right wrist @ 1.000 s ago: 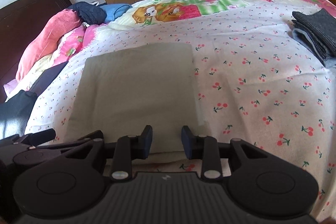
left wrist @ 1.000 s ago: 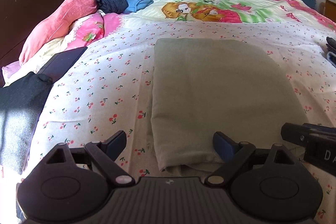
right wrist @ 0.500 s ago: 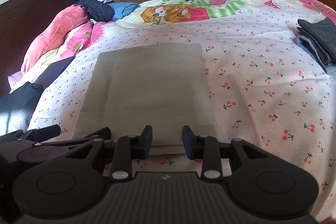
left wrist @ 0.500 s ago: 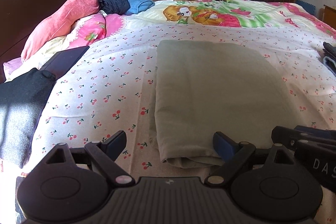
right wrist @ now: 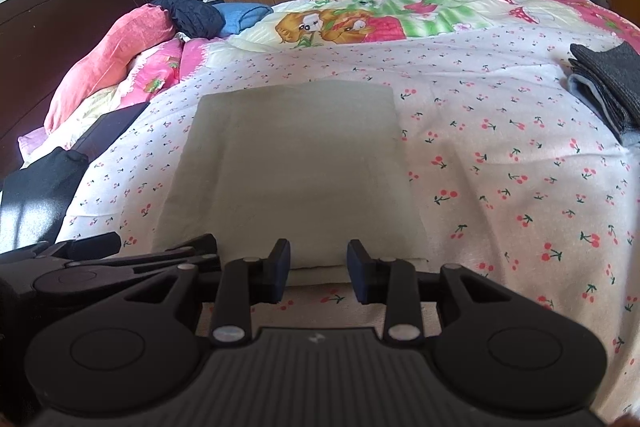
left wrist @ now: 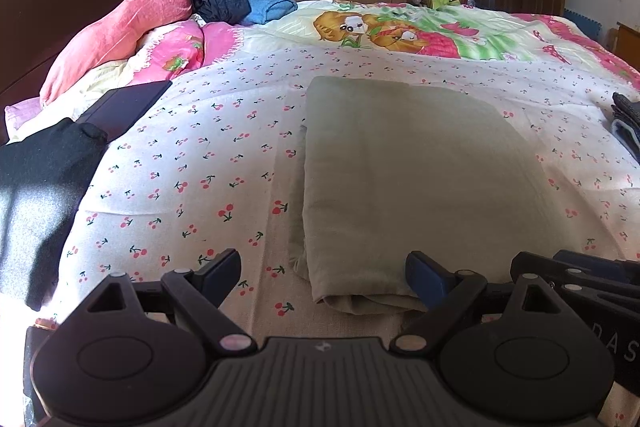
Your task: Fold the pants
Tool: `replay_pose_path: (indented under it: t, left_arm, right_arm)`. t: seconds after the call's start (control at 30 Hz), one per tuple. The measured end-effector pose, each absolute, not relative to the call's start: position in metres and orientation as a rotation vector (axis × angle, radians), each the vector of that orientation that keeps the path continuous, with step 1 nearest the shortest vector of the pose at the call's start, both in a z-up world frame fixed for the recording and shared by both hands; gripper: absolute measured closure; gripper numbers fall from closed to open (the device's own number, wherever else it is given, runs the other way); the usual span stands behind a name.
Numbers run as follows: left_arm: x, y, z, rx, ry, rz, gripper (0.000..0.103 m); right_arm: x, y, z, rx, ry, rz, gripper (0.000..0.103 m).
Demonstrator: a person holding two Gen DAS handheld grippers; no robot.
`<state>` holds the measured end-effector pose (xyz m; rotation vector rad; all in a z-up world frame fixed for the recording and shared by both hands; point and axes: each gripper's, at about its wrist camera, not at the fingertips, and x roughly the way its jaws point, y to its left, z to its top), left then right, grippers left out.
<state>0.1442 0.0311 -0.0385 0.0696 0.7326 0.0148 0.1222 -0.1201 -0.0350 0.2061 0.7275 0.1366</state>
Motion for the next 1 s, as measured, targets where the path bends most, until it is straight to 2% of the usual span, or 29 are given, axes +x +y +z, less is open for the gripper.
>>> replay_pose_path:
  t: [1.0]
  left_arm:
    - [0.121,0.029,-0.036,0.1,0.718,-0.001,0.002]
  right_arm:
    - [0.108,-0.132,-0.038,0.205,0.742,0.115,0.069]
